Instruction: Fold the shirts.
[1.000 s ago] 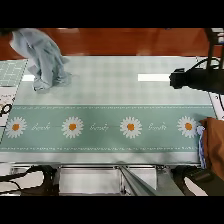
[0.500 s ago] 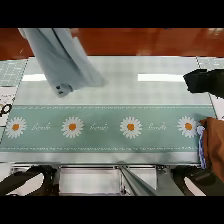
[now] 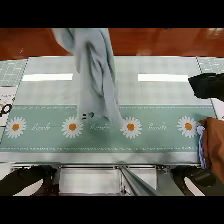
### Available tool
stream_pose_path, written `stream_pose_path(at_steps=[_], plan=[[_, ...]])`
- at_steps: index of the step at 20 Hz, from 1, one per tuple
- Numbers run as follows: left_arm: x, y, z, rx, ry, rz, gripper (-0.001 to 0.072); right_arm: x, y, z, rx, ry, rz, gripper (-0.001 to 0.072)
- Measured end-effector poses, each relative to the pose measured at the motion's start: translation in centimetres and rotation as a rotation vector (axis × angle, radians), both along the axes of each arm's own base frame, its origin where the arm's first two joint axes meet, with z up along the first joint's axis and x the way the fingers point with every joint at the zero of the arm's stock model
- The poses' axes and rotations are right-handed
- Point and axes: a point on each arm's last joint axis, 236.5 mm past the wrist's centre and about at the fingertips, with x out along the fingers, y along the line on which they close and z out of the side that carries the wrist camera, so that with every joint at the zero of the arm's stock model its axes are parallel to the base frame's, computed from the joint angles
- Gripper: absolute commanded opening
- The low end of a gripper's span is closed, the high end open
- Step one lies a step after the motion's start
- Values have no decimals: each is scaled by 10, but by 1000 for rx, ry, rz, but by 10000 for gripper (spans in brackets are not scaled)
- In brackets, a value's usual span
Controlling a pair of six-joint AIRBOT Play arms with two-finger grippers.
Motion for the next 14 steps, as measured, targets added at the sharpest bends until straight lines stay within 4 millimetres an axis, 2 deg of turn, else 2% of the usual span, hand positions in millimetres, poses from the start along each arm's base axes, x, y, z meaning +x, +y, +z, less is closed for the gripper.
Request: stream_pose_path(at_steps=[4,7,8,9,10,12,14], plan=[[-27,-58,-112,104,203,-132,21,-1,1,0,4,2,2,408],[-49,-83,-200,193,350,-188,23,-1,1,-6,3,15,0,408],[-55,-89,-226,220,398,-203,74,-1,1,-12,3,28,-3,408],[-60,-94,-250,247,442,-213,316,-1,1,-21,4,47,-8,408],[-65,-98,-271,272,486,-224,498,-1,1,-30,6,66,-14,408],[-70,-97,-302,319,560,-234,503,0,-1,-56,-2,120,-31,409],[-59,-82,-309,349,588,-218,503,1,-14,-81,-61,173,-65,410]])
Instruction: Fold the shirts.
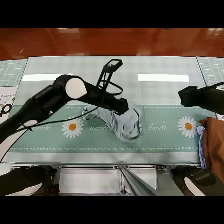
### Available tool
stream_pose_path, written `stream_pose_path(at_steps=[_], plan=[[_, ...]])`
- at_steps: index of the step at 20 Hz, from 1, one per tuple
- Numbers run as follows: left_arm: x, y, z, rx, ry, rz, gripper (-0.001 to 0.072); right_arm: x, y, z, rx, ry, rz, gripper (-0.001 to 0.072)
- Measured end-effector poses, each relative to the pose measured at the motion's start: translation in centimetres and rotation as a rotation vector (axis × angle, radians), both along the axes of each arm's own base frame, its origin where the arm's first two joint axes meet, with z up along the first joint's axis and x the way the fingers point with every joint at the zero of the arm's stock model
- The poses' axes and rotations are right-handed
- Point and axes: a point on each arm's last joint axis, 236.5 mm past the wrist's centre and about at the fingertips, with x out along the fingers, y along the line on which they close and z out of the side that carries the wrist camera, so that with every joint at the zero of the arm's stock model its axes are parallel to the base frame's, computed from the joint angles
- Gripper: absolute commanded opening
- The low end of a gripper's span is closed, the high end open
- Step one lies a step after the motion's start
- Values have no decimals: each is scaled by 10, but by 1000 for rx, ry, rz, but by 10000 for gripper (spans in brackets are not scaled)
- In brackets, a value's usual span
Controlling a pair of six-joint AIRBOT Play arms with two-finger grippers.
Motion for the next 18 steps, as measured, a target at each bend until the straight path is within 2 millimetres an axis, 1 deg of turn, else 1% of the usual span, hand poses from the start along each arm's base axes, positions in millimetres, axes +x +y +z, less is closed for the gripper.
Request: stream_pose_path(at_steps=[1,2,3,5,6,7,8,9,11,12,14,16,18], plan=[[9,15,3,23,4,12,503,1,-14,-8,-47,18,-33,409],[21,34,9,41,-8,38,503,2,-31,-13,-94,26,-80,409],[33,58,15,65,-20,70,503,1,-55,-17,-143,44,-144,409],[60,123,24,108,-35,197,502,-7,-98,-29,-188,94,-280,409],[69,154,21,120,-20,272,502,-14,-114,-39,-180,128,-341,409],[73,186,10,124,25,354,502,-20,-123,-56,-143,167,-388,409],[74,208,-3,106,86,426,503,-24,-122,-75,-90,203,-402,409],[71,223,-19,64,166,486,503,-26,-113,-95,-15,234,-396,409],[65,238,-47,-25,309,550,503,-27,-90,-126,112,282,-358,409],[65,240,-57,-68,365,568,503,-28,-78,-138,163,306,-334,409],[67,242,-76,-130,453,591,503,-28,-56,-155,233,340,-281,409],[73,240,-92,-164,511,600,503,-28,-40,-163,267,358,-239,409],[79,235,-107,-176,556,590,503,-28,-28,-168,287,371,-204,409]])
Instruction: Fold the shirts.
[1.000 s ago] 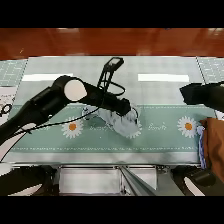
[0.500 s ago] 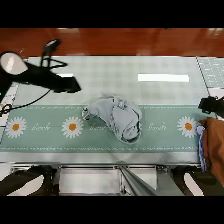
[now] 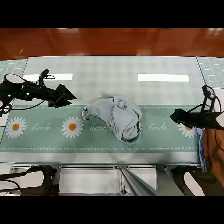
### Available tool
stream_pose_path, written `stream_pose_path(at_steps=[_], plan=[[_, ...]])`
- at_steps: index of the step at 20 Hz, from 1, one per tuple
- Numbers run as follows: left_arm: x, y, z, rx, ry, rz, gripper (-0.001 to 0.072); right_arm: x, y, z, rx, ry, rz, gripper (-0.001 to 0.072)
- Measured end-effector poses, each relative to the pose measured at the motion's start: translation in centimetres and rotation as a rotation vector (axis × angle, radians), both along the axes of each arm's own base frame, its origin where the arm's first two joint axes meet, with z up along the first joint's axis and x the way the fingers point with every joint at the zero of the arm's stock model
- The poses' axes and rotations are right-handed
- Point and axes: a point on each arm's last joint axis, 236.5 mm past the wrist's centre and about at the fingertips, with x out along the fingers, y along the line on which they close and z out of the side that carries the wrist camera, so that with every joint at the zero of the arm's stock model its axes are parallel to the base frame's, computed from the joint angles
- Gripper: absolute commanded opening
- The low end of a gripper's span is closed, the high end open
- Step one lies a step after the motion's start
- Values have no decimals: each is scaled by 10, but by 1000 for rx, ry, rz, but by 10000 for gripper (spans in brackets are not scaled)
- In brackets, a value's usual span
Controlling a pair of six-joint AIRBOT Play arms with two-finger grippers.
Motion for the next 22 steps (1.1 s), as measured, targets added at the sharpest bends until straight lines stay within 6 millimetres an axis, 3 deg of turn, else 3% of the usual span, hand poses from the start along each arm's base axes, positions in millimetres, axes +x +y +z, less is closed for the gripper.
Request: stream_pose_path(at_steps=[7,11,18,19,20,21,22], plan=[[15,-32,-36,-21,91,-58,503,1,18,-3,28,-6,49,409],[8,-38,-54,51,157,-104,503,1,20,-3,32,-8,53,409],[-11,-69,-59,78,178,-221,485,0,22,-4,44,-4,47,409],[-13,-73,-59,78,177,-234,322,-2,25,-6,59,5,46,409],[-15,-74,-61,90,172,-252,87,-6,30,-9,80,17,47,409],[-17,-74,-63,98,168,-266,21,-10,36,-13,105,31,52,409],[-18,-76,-62,95,163,-276,21,-15,43,-17,131,46,60,409]])
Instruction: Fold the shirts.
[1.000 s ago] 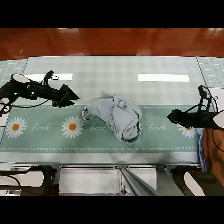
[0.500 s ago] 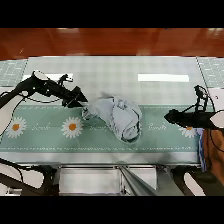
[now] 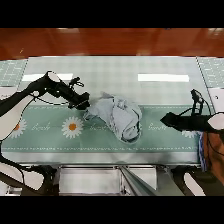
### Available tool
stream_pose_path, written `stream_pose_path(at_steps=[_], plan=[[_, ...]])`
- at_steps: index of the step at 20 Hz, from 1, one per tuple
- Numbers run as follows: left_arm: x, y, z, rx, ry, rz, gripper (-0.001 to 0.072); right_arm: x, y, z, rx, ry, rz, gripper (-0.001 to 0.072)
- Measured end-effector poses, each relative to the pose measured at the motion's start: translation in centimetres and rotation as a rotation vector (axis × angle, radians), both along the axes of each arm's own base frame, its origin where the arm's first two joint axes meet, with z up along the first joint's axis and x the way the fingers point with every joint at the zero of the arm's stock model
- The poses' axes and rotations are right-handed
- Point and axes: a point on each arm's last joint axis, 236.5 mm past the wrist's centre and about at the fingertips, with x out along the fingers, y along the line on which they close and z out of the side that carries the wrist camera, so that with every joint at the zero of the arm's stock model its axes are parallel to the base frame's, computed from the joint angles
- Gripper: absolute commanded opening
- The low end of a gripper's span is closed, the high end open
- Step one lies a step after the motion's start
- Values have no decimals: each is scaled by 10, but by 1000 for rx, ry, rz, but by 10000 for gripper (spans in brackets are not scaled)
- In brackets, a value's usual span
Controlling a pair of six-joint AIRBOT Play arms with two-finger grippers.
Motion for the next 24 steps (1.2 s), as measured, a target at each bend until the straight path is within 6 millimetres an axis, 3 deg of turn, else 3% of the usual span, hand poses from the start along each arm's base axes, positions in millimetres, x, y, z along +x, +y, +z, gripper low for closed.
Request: stream_pose_path(at_steps=[6,13,14,15,16,17,19,21,24], plan=[[-9,-6,7,-38,16,-41,21,-30,57,-32,110,113,114,409],[-10,-7,9,-47,15,-51,21,-24,105,-57,267,177,100,408],[-10,-7,9,-48,14,-52,21,-23,111,-58,295,184,100,367],[-10,-7,9,-48,14,-52,21,-22,118,-60,319,188,103,242],[-10,-7,9,-48,14,-52,21,-21,123,-63,328,188,114,73],[-10,-7,9,-48,14,-52,21,-20,128,-64,333,183,129,23],[-9,-7,11,-49,7,-52,21,-10,139,-55,358,150,163,22],[-1,-5,23,-55,-27,-48,21,5,147,-34,378,96,214,22],[32,5,68,-67,-173,-23,21,41,140,22,341,-42,285,22]])
